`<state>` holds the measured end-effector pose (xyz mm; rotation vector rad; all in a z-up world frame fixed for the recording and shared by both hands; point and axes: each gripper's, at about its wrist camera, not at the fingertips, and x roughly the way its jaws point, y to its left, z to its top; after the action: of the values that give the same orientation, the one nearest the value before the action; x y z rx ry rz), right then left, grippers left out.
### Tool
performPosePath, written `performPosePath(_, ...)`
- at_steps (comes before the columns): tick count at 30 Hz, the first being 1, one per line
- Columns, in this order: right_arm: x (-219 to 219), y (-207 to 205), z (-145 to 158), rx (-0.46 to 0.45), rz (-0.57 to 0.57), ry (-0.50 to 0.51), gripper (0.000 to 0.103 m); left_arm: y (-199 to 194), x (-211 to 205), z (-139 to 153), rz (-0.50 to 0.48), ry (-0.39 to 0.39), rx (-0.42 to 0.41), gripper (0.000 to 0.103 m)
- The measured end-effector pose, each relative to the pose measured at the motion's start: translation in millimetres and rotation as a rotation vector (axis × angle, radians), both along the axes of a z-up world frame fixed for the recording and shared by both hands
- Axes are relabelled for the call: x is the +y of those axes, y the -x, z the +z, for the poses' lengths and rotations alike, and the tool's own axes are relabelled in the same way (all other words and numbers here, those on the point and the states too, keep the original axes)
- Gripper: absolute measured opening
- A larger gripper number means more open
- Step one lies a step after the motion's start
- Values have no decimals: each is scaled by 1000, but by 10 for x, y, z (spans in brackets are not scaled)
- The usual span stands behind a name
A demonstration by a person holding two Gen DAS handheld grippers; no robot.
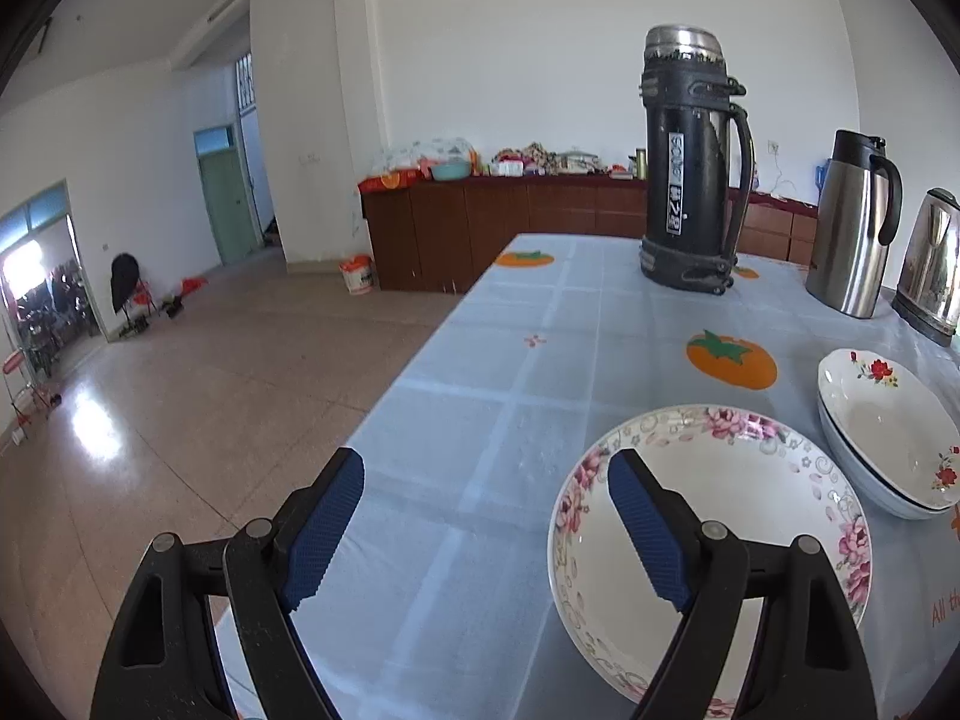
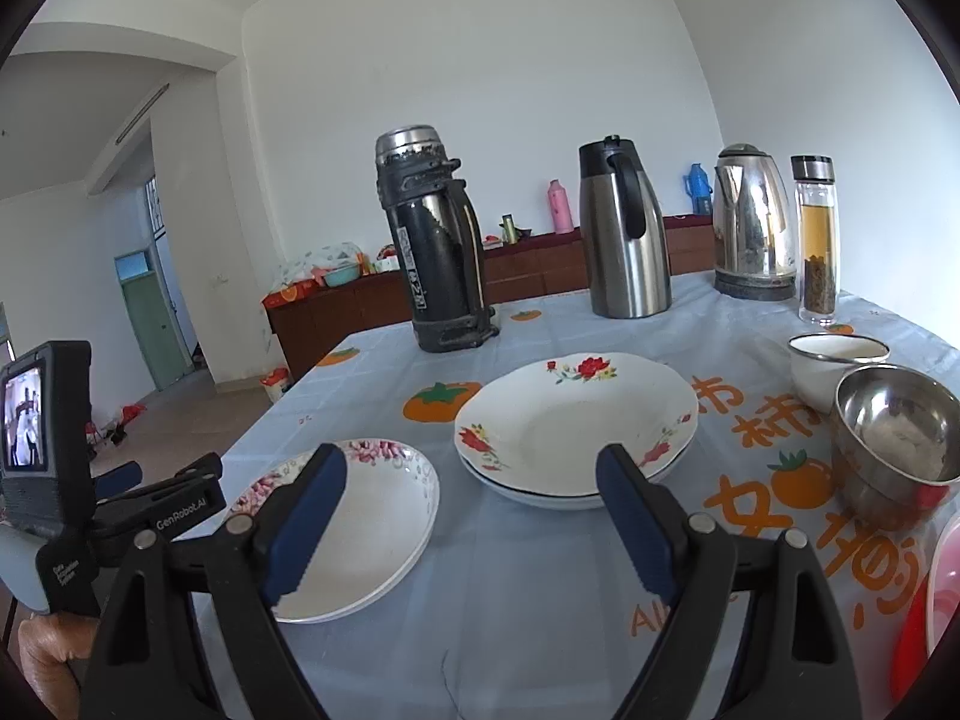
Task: Organize plates and bowls
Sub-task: 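Grasp the pink-floral plate rim with the left gripper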
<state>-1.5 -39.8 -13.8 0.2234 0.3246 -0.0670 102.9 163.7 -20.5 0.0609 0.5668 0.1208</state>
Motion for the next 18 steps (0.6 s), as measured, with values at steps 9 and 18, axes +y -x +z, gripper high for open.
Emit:
performPosePath(9, 34, -158, -60, 90, 18, 6, 86, -51, -57, -61, -33, 7, 40, 85)
performPosePath(18, 47, -574, -274, 292, 66, -87, 63, -139, -38, -144, -30, 24, 84, 85)
